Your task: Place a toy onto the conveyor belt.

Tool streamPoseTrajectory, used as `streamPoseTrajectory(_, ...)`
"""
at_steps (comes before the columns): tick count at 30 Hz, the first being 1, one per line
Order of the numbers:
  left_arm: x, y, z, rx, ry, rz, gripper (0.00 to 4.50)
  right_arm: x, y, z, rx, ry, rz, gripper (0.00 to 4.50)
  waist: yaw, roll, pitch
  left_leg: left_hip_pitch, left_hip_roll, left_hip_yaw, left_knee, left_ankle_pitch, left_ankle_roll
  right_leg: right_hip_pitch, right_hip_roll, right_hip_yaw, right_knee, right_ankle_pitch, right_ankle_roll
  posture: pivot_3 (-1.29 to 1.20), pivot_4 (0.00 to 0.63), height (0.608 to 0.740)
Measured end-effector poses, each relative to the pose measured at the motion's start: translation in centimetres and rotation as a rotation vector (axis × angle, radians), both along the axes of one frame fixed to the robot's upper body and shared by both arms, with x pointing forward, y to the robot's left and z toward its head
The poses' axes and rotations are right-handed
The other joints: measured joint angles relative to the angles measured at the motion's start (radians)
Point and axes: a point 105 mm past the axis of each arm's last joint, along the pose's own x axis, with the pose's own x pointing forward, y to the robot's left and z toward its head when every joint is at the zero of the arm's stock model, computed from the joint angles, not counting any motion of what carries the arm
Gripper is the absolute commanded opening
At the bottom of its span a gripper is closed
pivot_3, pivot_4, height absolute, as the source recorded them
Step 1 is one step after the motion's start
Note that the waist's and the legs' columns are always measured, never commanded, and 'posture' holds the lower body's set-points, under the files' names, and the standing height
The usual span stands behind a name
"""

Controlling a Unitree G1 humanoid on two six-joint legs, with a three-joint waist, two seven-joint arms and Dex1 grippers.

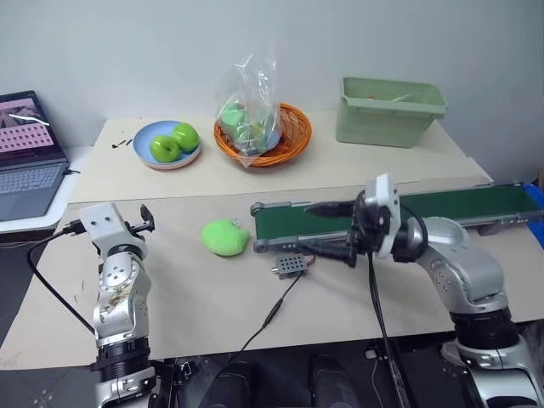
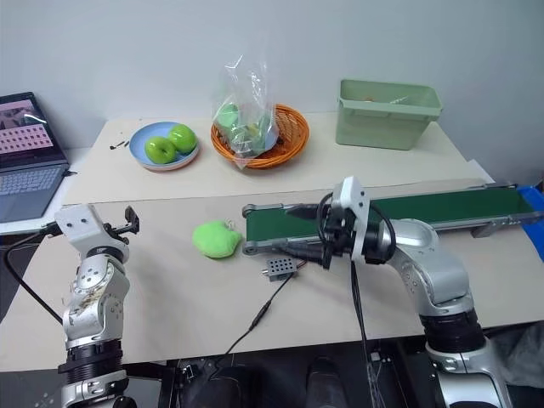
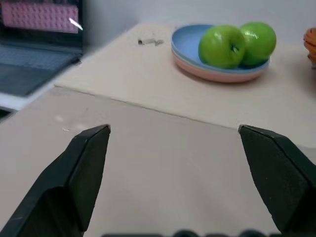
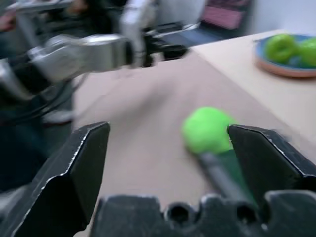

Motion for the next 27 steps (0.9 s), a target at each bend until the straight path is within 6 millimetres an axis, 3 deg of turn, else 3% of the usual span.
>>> streamPoseTrajectory(4,-1.0,-3.2,-4.3,-0.444,0.076,-0.114,4.44,0.3,-0.1,-0.5,-0.024,0.005,-0.017,4.50,-0.002,-0.001,0.000,0.000,0.001,0.000,0.001,0.000,0.000,-0.001,0.000,0.000,0.000,0.000,0.000,0.00,0.150,0.740)
streamPoseTrajectory(8,-1.8,-5.9,-4.5,-0.755,0.045,-0.228,4.44,0.7,-0.7,-1.4,-0.046,0.020,-0.056,4.50,0.002,0.000,0.000,0.000,0.000,0.001,0.000,0.000,0.000,0.000,0.000,0.001,0.000,0.000,0.000,0.00,0.150,0.740)
streamPoseTrajectory(15,-2.0,-10.5,-4.6,-0.898,0.107,-0.365,4.44,1.0,-0.8,-1.5,-0.049,0.010,-0.085,4.50,0.026,0.000,-0.001,0.003,0.000,0.001,0.000,0.000,0.000,0.005,-0.001,0.001,-0.001,0.000,0.001,0.00,0.150,0.740)
streamPoseTrajectory(21,-1.1,-11.2,-4.8,-0.918,0.141,-0.376,4.44,1.2,-1.1,-1.6,-0.044,0.011,-0.114,4.50,0.045,0.001,-0.002,0.010,0.000,0.001,0.000,-0.001,0.001,0.013,-0.001,0.000,-0.002,-0.002,0.003,0.00,0.150,0.740)
streamPoseTrajectory(22,-0.8,-11.4,-5.0,-0.921,0.144,-0.378,4.44,1.3,-1.3,-1.5,-0.041,0.007,-0.126,4.50,0.052,0.002,-0.002,0.014,0.000,0.001,0.000,-0.001,0.001,0.017,-0.001,0.000,-0.002,-0.006,0.010,0.00,0.150,0.740)
streamPoseTrajectory(27,1.8,-12.9,-4.5,-0.912,0.146,-0.425,4.44,1.4,-1.4,-1.3,-0.033,-0.009,-0.143,4.50,0.057,0.002,-0.002,0.014,-0.001,0.002,0.000,-0.001,0.002,0.017,-0.002,0.001,-0.002,-0.008,0.012,0.00,0.150,0.740)
